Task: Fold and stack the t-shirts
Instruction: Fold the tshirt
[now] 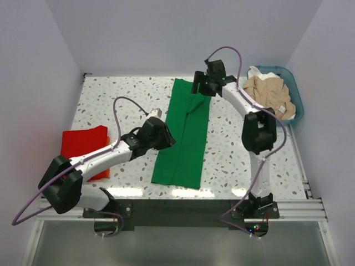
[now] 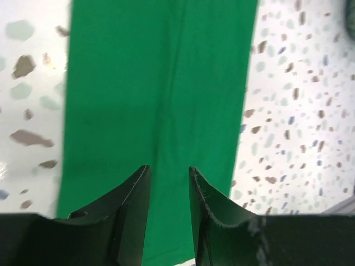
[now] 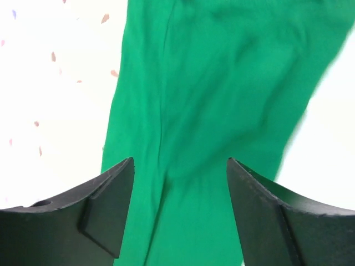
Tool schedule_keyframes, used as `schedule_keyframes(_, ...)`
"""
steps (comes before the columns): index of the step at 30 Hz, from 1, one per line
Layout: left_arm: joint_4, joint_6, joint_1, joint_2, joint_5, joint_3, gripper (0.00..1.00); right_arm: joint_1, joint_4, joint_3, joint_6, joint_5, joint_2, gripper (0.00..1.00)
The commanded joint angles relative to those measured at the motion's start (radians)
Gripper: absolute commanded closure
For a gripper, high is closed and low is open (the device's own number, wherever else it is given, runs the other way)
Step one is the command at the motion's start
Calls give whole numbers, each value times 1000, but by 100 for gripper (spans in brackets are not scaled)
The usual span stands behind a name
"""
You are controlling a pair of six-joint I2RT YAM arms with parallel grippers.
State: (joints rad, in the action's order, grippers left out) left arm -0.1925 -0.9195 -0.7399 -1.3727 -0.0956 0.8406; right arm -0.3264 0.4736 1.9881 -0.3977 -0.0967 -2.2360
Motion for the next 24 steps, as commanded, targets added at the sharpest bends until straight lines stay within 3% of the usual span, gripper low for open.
schedule_keyframes(1,-96,44,14,46,-61,-61,62,-14,-13,-223,-69,-1,227,32)
schedule_keyframes(8,-127,16,22,119,-107,-213,57,-104,-133,-844,-164,-17,597,40)
schedule_keyframes(14,-84,2,20,146,-64,-310,56,-218,-144,-1063,-233,26,778,46)
schedule_keyframes(24,-68,-25,19,184,-69,-382,53,-338,-220,-1215,-328,-1,846,49)
